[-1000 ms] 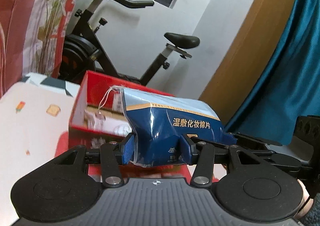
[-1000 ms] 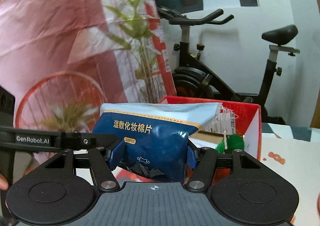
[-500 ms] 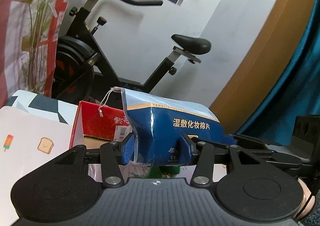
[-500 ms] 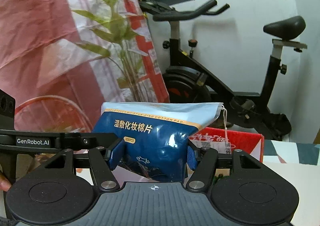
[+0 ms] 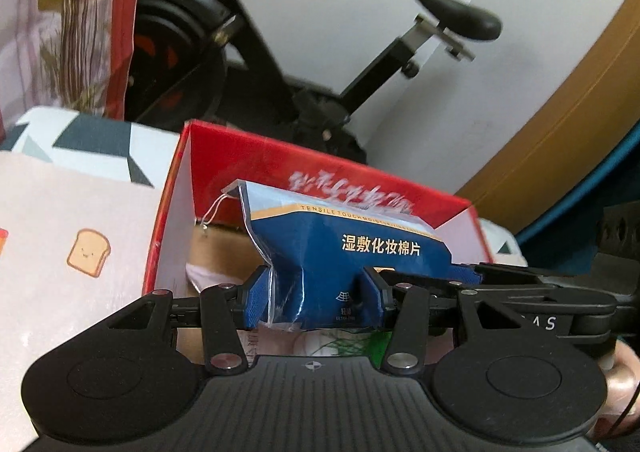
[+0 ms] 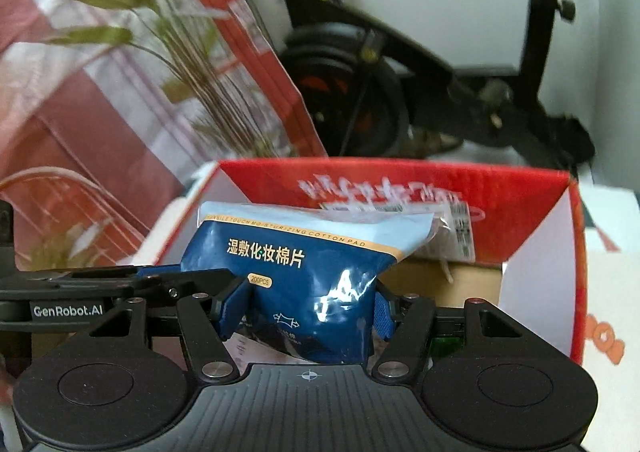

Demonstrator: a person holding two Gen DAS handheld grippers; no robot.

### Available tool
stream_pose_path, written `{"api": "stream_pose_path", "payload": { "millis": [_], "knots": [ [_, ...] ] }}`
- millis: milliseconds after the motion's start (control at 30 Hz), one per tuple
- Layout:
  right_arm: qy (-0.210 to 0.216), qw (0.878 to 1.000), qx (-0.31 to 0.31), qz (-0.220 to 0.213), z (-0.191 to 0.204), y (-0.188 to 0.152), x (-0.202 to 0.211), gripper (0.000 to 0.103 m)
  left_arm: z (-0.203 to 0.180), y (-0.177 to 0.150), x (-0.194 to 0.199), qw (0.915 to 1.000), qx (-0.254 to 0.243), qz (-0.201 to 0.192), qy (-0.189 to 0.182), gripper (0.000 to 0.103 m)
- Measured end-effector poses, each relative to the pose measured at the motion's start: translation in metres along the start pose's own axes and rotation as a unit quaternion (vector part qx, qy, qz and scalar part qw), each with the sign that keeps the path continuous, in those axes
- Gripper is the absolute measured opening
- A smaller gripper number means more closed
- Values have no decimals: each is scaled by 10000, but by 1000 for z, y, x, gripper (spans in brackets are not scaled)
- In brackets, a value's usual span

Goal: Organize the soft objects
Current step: 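Lower the blue bag into the red box and open both tools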

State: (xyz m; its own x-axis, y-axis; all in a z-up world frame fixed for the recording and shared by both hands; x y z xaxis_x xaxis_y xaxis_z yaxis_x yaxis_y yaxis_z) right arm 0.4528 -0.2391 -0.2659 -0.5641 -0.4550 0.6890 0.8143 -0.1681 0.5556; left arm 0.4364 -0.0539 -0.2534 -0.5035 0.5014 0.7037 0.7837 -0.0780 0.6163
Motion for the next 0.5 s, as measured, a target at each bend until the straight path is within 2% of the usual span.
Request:
{"api": "stream_pose_path", "payload": {
  "millis": [133,267,400,500],
  "knots": [
    [-121,9992,-183,325,-10,-2,-14,59,3,0,-13,9996,-30,268,95,50],
    [-270,9956,-635,638,-29,-4,-28,59,5,-2,-24,9986,-87,485,201,50],
    [-446,9936,-708,764,-36,-5,-37,59,9,-1,-26,9980,-86,524,343,50],
    [-666,9924,-535,891,-33,-5,-43,60,7,-2,-26,9975,-206,523,434,50]
  ]
}}
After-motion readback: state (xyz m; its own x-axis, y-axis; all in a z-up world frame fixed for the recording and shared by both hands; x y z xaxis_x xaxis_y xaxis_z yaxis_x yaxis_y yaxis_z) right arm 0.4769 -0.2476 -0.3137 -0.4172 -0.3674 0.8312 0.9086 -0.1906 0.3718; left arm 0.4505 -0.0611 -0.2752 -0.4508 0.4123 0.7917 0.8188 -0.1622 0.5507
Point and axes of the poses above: each gripper's, at about its wrist camera, not at the fingertips, and x roughly against the way its jaws point, z to its left, y to its top, the point moved 5 cm from there along -x, roughly the way its jaws point, and after that the axes turned 3 degrees about -x, right-handed, at the moved point
